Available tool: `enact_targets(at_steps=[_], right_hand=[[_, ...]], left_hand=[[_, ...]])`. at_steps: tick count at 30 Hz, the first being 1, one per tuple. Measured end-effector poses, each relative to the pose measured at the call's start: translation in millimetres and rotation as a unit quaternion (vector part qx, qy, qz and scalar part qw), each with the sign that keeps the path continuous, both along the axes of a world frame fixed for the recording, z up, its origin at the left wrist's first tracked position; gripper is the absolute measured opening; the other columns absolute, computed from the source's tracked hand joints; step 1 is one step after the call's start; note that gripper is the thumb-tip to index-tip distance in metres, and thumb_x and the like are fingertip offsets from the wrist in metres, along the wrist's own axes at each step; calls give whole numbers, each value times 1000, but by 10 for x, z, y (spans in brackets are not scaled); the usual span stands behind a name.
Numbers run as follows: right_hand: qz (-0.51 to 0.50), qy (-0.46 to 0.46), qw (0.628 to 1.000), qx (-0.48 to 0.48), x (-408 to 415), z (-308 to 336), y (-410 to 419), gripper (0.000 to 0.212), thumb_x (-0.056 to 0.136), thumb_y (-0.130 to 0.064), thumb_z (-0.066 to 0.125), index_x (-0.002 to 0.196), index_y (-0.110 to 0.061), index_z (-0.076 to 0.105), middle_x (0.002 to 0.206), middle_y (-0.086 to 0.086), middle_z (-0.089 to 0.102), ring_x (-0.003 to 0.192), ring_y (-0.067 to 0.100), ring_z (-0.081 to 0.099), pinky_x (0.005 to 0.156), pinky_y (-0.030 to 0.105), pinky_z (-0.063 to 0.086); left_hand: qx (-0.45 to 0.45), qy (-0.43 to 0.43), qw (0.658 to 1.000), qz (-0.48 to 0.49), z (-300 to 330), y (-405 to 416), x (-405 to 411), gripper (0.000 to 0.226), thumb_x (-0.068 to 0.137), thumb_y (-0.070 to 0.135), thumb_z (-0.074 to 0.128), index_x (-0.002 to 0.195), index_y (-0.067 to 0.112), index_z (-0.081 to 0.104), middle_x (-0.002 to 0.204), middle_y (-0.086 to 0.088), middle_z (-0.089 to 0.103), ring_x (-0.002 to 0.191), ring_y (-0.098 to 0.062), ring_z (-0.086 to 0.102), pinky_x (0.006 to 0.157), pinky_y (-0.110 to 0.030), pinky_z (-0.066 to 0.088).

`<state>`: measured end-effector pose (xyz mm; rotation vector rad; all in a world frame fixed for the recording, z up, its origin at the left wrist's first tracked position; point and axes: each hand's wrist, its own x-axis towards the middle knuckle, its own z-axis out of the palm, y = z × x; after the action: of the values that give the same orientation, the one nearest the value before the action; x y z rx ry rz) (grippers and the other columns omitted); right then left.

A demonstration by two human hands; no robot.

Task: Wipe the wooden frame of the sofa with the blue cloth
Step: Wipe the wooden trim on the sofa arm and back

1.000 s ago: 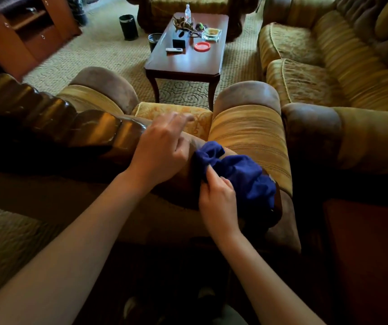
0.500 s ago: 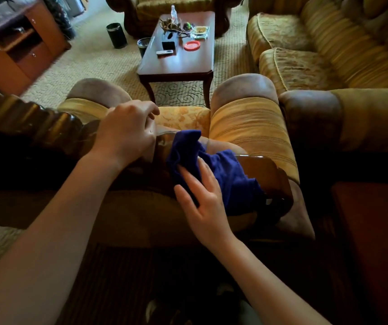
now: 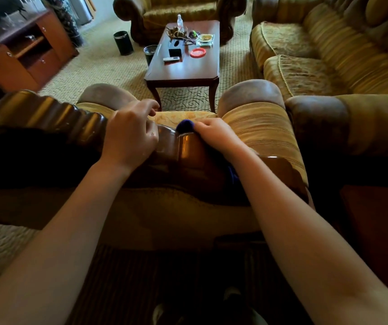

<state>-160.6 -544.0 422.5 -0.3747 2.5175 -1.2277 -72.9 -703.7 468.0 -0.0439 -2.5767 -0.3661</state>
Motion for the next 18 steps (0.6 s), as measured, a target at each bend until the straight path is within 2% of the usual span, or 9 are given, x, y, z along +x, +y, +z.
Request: enact_targets(at_steps=[1,2,4,7,10,11,14,16,18], right_hand=[[-23,-34,998,-51,30,-45,89,29,94,-33,46,86,-16,68,81,-1,62,77,15,56,71,31,44],[-42,-62,992,-102,76,-90,164,27,95,-30,46,89,-17,69,83,-2,64,78,13,57,71,30,45],[-56,-69,982,-167,194,-168,270,27,96,-22,45,111,-23,67,100,-3,67,91,9,60,80,25,47],[-58,37,985,-161,321,-225,339,34,95,-17,48,127,-20,60,121,-4,60,112,6,51,91,16,37],[-31,103,982,-155,347,-178,282,32,95,-16,51,125,-16,61,129,-3,56,115,1,45,86,0,31],[-14,120,982,-142,332,-158,234,30,95,-17,52,123,-17,63,130,-3,55,115,2,45,88,2,33],[40,153,986,-61,176,-67,48,28,93,-27,53,118,-26,66,127,-5,60,116,11,53,96,29,43],[80,58,995,-13,-23,63,-44,25,93,-33,50,107,-30,70,111,-7,68,104,12,61,88,32,48],[129,-93,987,25,-230,128,-120,24,93,-38,49,87,-27,70,86,-8,70,80,8,65,70,26,50]], left_hand=[[4,3,1000,0,1,-12,10,41,78,15,39,110,4,62,100,-15,67,92,-34,62,85,-49,49],[7,7,1000,0,3,-24,19,41,77,15,38,110,4,62,99,-14,67,92,-34,62,85,-49,49],[10,16,1000,-1,-5,-39,29,40,78,15,39,108,4,63,98,-13,68,90,-33,63,85,-50,48],[11,34,999,1,-24,-39,31,36,79,15,41,106,5,64,94,-11,67,88,-30,62,89,-49,46],[9,49,999,10,-61,-39,10,36,80,18,40,104,6,64,93,-9,67,89,-28,60,93,-46,39],[10,51,999,13,-76,-43,5,36,80,19,40,104,6,64,93,-9,66,90,-28,59,93,-45,37],[12,67,998,15,-116,-51,10,33,80,17,42,102,6,64,92,-9,66,89,-29,59,92,-41,35],[5,76,997,17,-123,-34,23,33,80,17,43,102,7,64,93,-9,67,89,-28,59,90,-41,36],[-2,69,997,22,-115,-29,26,35,79,19,42,104,7,64,96,-9,67,91,-28,59,89,-41,37]])
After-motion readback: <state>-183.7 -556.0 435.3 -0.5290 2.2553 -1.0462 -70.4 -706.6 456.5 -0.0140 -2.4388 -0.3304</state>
